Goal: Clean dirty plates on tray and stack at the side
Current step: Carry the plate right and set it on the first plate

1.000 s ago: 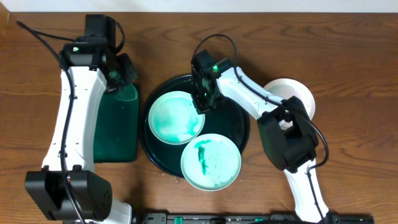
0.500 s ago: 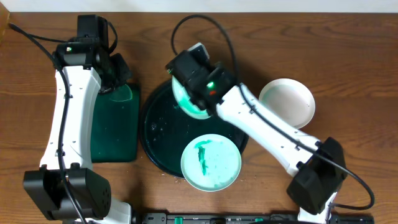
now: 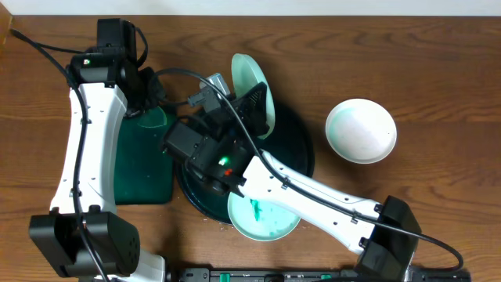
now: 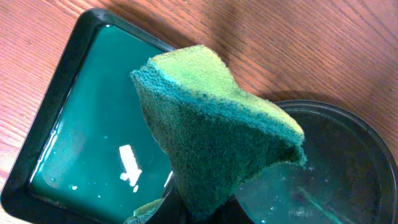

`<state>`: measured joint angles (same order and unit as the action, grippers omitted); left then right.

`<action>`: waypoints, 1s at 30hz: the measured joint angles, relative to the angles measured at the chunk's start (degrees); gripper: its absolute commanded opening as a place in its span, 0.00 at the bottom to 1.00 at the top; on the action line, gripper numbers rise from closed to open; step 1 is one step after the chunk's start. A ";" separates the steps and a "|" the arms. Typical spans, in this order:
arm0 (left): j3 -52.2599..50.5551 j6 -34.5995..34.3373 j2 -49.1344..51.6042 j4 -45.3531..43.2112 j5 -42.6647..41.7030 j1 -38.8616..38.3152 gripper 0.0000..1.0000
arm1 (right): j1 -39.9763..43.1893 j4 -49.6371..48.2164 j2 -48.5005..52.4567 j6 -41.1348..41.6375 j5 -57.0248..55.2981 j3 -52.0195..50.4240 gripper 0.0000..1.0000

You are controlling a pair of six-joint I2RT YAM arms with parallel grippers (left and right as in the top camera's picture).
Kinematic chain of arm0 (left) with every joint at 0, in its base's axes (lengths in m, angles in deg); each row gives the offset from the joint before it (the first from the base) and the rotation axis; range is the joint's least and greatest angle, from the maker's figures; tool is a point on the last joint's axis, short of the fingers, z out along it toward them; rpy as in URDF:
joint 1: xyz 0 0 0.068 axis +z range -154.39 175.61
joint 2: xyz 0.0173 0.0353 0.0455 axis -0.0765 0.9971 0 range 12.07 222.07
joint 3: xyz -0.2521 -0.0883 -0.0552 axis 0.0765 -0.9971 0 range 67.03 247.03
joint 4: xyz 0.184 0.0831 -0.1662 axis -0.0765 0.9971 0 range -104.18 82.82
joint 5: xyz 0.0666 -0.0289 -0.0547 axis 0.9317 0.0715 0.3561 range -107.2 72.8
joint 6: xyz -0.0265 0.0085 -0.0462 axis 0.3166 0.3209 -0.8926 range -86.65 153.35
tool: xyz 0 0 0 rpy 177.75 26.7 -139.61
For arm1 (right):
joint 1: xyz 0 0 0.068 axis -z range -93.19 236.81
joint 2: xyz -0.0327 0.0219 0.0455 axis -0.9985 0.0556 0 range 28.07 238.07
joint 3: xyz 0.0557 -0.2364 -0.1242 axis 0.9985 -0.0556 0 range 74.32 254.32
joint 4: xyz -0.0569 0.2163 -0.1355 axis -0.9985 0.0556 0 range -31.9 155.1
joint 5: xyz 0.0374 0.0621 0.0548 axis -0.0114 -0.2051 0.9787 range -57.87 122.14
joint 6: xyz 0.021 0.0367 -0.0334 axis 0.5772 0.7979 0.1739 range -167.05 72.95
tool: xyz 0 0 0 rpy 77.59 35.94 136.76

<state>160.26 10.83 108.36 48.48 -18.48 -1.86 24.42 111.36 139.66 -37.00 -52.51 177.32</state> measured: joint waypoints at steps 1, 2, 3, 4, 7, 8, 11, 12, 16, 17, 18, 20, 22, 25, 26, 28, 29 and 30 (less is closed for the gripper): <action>0.00 0.00 0.00 0.00 0.00 0.00 0.07 | 0.00 0.00 0.00 0.00 -0.39 0.00 0.01; 0.00 -0.02 0.00 0.00 0.00 0.00 0.07 | 0.02 0.00 0.00 -0.02 -0.70 0.00 0.01; 0.00 -0.02 0.00 0.00 0.00 0.00 0.07 | 0.04 0.02 0.00 0.00 -0.68 0.00 0.01; 0.00 0.00 0.00 0.00 -0.02 0.00 0.07 | 0.07 0.20 0.00 -0.02 0.00 0.00 0.01; 0.00 0.00 0.00 0.02 -0.02 0.00 0.07 | 0.74 2.99 0.00 -0.11 6.38 0.02 0.01; 0.00 0.00 0.00 0.00 0.00 0.00 0.07 | 1.46 4.13 0.00 -0.07 10.80 0.02 0.01; 0.00 0.00 0.00 -0.04 0.00 0.00 0.07 | 5.88 6.43 0.00 0.22 29.18 0.00 0.01; 0.00 0.00 0.00 -0.04 0.00 0.00 0.07 | 7.45 6.62 0.00 0.35 34.51 0.00 0.01; 0.00 0.00 0.00 -0.07 0.00 0.00 0.07 | 17.66 6.73 0.00 1.73 60.39 0.00 0.01; 0.00 0.00 0.00 -0.07 0.00 0.00 0.07 | 20.81 6.73 0.00 1.92 66.93 0.00 0.01; 0.00 -0.02 0.00 -0.07 0.00 0.00 0.07 | 22.34 6.71 0.00 1.95 69.85 0.00 0.01; 0.00 0.00 0.00 -0.09 -0.02 0.00 0.07 | 28.79 6.71 0.00 1.84 81.55 0.00 0.01; 0.00 0.00 0.00 -0.07 0.00 0.00 0.07 | 33.33 6.82 0.00 1.81 89.26 0.00 0.01; 0.00 0.00 0.00 -0.07 0.00 0.00 0.07 | 41.68 9.31 -0.02 1.66 98.31 0.00 0.01; 0.00 -0.02 0.00 -0.07 0.00 0.00 0.07 | 43.71 10.49 -0.11 1.46 99.65 0.00 0.01; 0.00 0.00 0.00 -0.07 -0.02 0.00 0.07 | 49.24 13.53 -0.72 0.79 101.74 0.00 0.01; 0.00 0.00 0.00 -0.07 0.00 0.00 0.07 | 51.25 14.82 -1.25 0.44 102.05 -0.02 0.01; -0.04 0.00 0.00 -0.07 0.00 0.00 0.07 | 53.94 16.37 -2.14 -0.13 102.62 -0.02 0.01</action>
<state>160.22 10.83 108.36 48.41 -18.48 -1.86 78.36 127.73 137.51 -37.13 50.11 177.30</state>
